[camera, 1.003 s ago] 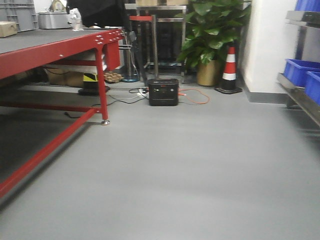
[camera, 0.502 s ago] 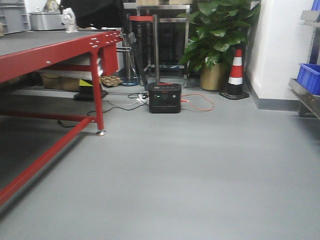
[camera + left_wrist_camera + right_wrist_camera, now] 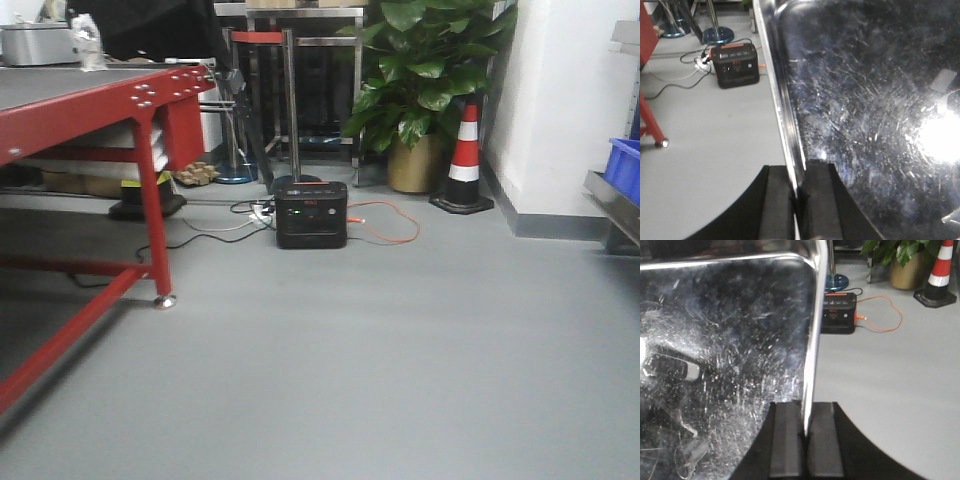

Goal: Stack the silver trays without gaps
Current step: 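Turn the base away from the rack while both grippers hold the tray, then drive past the plant and cone to the second rack carrying the tray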

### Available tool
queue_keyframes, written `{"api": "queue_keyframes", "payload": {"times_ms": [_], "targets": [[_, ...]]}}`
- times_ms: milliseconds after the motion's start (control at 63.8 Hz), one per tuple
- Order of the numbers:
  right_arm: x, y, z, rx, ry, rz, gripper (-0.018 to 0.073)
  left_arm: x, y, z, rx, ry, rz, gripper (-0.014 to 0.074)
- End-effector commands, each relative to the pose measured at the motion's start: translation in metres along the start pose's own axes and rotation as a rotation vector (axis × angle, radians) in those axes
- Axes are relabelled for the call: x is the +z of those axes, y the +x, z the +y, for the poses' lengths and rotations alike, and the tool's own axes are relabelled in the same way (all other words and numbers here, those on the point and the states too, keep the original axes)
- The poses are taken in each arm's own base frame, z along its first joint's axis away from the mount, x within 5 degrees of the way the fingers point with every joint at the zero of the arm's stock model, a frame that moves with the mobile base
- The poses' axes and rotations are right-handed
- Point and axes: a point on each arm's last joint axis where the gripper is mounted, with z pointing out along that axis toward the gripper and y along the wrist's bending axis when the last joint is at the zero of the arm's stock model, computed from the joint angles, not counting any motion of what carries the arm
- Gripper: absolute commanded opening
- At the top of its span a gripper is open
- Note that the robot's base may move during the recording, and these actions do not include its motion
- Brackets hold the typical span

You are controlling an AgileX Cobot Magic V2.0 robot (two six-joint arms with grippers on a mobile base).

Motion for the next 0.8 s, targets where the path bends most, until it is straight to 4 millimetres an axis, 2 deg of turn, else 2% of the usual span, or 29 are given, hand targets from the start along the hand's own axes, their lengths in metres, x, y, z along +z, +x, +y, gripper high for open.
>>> {"api": "queue_keyframes", "payload": {"times_ms": [0, 784], "targets": [[-0.0081, -0.0106, 0.0065, -0.002, -0.030, -0.080, -0.0080, -0.0077, -0.0082, -0.0079, -0.003, 0.043, -0.057, -0.0004], [-0.0046, -0.0090, 0.0061, -0.002, -0.029, -0.075, -0.0080, -0.0074, -0.0084, -0.0059, 0.000, 0.035, -0.058, -0.0004]]}}
